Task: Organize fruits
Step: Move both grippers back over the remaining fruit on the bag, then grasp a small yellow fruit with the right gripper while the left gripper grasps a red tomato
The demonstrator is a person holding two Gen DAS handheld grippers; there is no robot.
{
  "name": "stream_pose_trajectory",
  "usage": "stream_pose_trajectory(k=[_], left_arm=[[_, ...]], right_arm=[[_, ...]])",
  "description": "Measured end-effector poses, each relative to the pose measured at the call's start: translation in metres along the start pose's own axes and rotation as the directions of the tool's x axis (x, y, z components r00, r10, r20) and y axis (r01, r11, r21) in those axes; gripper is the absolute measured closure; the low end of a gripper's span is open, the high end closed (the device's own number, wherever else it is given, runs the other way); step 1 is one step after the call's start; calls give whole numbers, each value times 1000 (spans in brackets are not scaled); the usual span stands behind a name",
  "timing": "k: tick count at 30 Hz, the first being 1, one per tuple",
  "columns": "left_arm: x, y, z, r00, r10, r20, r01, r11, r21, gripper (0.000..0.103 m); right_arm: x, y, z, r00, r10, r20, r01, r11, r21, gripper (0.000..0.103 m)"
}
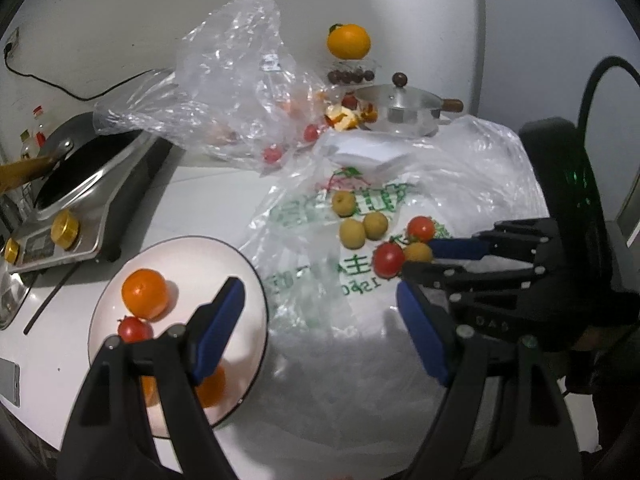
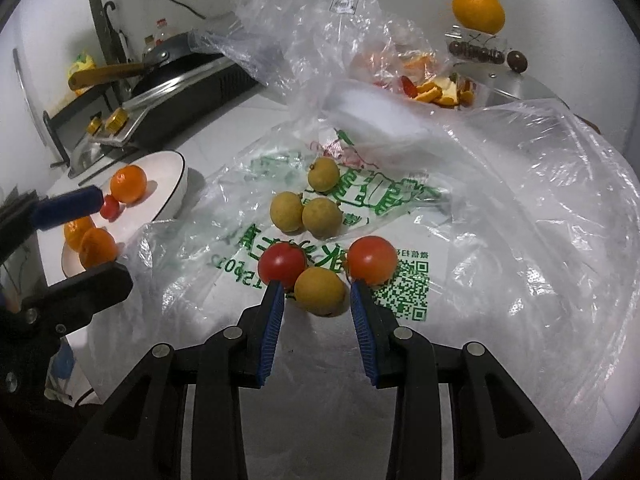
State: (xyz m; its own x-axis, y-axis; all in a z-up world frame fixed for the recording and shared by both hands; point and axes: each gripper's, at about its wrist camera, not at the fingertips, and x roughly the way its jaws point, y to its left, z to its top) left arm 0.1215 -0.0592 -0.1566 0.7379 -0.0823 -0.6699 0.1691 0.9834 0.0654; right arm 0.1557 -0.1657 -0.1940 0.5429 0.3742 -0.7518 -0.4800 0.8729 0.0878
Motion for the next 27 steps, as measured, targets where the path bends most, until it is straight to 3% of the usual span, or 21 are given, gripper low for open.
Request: stream_pose_trajectory(k=[1,10,27], left_arm=[[2,-1,1,1000,-2,-3,2,1000,3,23],[16,-18,8,1000,-21,-16,21,999,47,24],[64,-52,20,994,-50,-97,62,990,128,52]], right_arm=[[0,0,0,1000,0,-2,0,1000,0,74],[-23,-15,-6,998,30,47,-31,999,20,75],[-44,-60,-14,994,18,110,-27,996,88,75]])
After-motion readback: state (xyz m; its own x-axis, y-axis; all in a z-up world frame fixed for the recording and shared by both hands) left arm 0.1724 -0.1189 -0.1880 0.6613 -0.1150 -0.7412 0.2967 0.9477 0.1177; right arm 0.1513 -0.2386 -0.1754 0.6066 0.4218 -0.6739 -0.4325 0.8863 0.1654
